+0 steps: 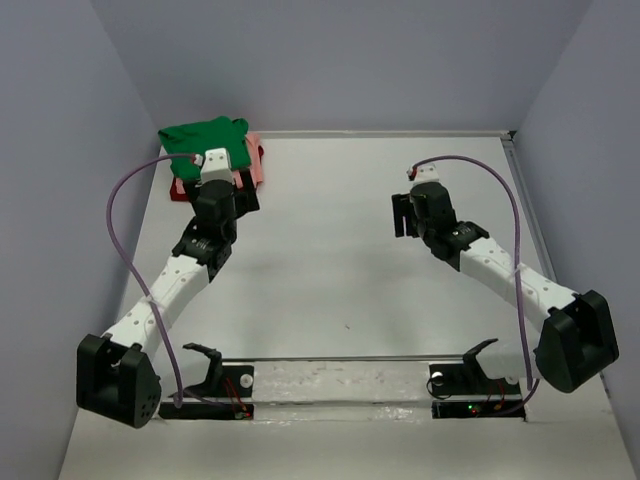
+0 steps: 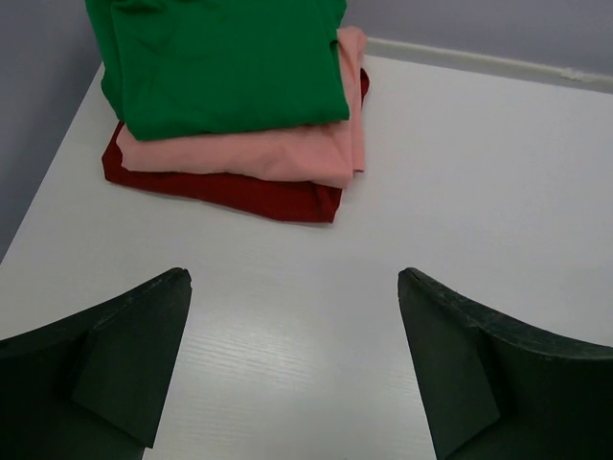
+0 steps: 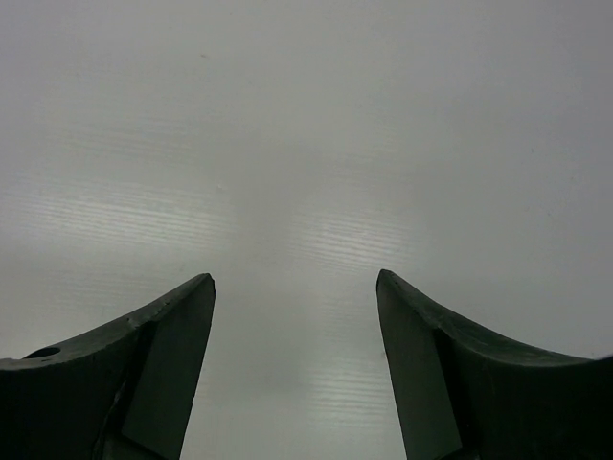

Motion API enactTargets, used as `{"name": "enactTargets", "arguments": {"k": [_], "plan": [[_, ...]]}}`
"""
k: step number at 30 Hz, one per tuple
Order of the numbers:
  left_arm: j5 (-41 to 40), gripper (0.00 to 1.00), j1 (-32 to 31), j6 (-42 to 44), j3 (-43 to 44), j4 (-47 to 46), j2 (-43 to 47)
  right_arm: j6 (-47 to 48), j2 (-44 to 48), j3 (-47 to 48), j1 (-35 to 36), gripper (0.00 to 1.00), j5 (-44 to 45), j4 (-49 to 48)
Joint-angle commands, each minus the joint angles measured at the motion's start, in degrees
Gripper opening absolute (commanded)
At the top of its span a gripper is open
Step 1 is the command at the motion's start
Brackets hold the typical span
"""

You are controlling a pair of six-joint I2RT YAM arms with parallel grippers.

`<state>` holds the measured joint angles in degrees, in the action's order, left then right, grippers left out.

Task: Fold and stack the t-shirts
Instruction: Put the neatly folded tshirt into the corner of the board with the left arm

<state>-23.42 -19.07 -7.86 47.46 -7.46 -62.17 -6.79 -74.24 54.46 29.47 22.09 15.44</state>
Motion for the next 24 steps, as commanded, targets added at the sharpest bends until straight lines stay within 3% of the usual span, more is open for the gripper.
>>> {"name": "enactTargets", "arguments": {"k": [1,5,9,13,24], "plan": [[-4.18,0.99,2.01,2.06,-0.52,-7.28,-3.74,2.21,0.41,-2.59,-3.36,0.74,2.34,-10.16],[-4.52,0.99,8.76,2.76,-4.38,-15.53,-8.29,1.08,-1.00,-4.35,-11.07,0.74,-1.58,-13.24],[0.81,0.99,12.21,2.59,-3.96,-16.19,-13.40,-2.43,1.29,-6.91,-16.63,0.77,-6.88,-15.90],[3.64,0.99,14.15,-0.22,-3.16,-15.56,-12.98,-6.92,-3.09,-0.51,-16.64,0.80,-4.94,-6.40],[1.37,0.99,14.24,-0.67,-3.25,-15.56,-11.57,-9.04,-7.59,0.92,-16.64,0.82,-4.78,-4.54]]}}
